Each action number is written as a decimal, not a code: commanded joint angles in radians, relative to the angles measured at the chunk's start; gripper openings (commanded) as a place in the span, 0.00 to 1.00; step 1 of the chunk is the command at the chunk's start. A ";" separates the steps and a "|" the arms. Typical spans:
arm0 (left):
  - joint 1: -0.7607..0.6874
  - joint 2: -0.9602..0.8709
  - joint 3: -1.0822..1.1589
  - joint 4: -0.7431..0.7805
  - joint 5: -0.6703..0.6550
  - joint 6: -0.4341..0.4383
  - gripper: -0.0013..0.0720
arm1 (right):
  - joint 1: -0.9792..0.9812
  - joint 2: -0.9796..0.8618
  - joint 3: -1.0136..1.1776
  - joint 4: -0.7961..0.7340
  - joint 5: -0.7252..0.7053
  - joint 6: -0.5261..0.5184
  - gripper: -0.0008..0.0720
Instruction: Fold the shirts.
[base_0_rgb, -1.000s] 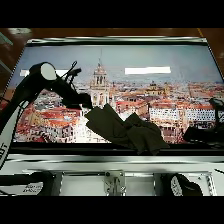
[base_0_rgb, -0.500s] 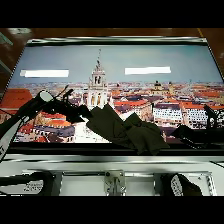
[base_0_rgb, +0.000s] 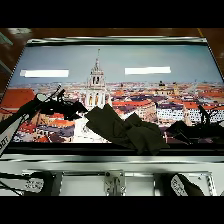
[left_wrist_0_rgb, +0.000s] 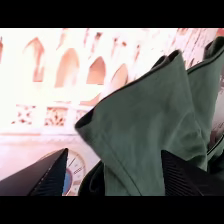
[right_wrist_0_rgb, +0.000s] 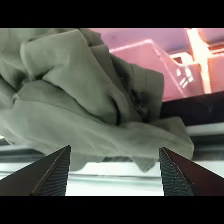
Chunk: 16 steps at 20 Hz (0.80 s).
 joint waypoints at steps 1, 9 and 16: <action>-0.035 -0.042 0.000 -0.055 0.044 0.028 0.89 | 0.000 -0.017 0.000 0.009 -0.014 0.005 0.92; -0.056 -0.085 0.006 -0.117 0.054 0.067 0.08 | 0.082 -0.021 -0.028 -0.004 -0.079 0.029 0.93; -0.053 -0.051 0.093 -0.115 -0.074 0.167 0.06 | 0.307 -0.195 -0.037 0.001 -0.219 0.061 0.93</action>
